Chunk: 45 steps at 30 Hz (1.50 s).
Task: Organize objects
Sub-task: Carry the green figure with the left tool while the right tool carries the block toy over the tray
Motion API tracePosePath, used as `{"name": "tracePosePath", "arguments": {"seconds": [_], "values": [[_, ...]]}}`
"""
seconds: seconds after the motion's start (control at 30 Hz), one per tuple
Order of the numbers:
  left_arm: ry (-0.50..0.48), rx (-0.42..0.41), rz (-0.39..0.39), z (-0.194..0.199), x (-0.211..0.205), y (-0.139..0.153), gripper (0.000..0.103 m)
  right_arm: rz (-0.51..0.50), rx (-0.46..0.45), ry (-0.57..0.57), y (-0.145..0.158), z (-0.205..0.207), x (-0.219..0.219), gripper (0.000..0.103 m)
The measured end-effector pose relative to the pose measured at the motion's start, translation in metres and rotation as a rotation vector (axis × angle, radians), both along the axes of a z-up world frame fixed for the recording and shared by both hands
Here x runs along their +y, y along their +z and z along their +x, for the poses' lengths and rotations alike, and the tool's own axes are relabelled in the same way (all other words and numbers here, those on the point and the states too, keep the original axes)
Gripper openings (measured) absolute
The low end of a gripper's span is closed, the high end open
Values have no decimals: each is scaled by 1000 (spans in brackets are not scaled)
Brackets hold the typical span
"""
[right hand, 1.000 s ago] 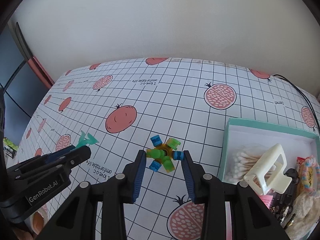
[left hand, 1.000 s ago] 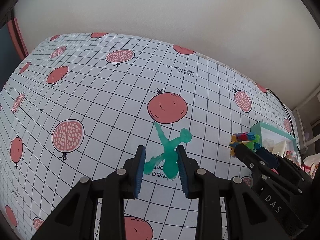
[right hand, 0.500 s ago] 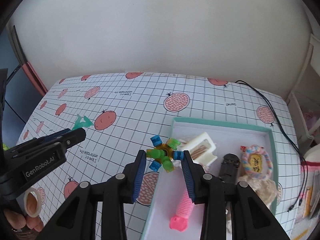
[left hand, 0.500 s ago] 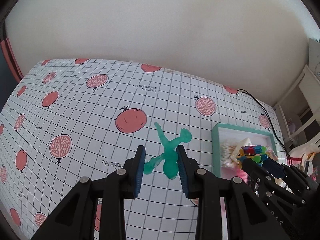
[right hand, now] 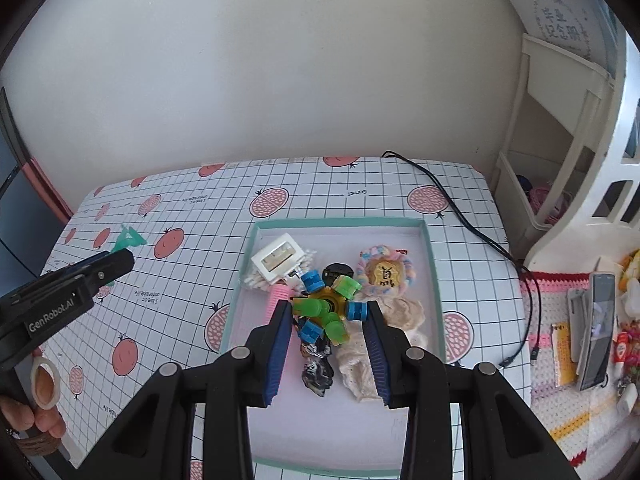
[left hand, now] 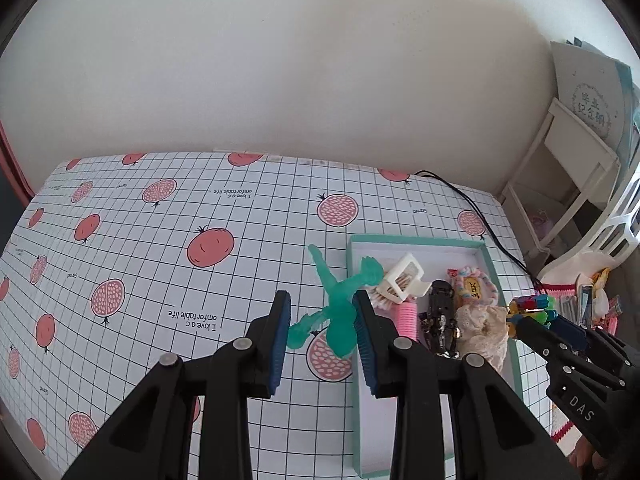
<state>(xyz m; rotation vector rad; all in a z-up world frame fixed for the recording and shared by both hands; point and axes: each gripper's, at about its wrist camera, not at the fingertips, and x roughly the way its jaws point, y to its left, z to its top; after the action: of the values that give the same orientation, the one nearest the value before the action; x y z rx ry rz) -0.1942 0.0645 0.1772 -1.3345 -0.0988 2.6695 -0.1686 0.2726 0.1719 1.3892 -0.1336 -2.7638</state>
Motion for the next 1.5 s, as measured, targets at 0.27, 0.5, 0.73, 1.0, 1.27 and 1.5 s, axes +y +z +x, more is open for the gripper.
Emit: {"name": "tracePosePath", "arguments": {"seconds": [0.27, 0.5, 0.73, 1.0, 1.27, 1.5], "values": [[-59, -4, 31, 24, 27, -10, 33, -31, -2, -45, 2, 19, 29, 39], [-106, -45, 9, 24, 52, -40, 33, -23, -38, -62, -12, 18, 39, 39], [-108, -83, 41, 16, 58, -72, 33, -24, -103, -88, -38, 12, 51, 39], [-126, -101, 53, 9, 66, -98, 33, -24, -171, -93, -66, 6, 54, 39], [-133, -120, 45, 2, 70, -115, 34, -18, -230, -90, -87, 1, 51, 39], [-135, -126, 61, 0, 71, -119, 34, -20, -252, -90, -95, -1, 51, 39]]}}
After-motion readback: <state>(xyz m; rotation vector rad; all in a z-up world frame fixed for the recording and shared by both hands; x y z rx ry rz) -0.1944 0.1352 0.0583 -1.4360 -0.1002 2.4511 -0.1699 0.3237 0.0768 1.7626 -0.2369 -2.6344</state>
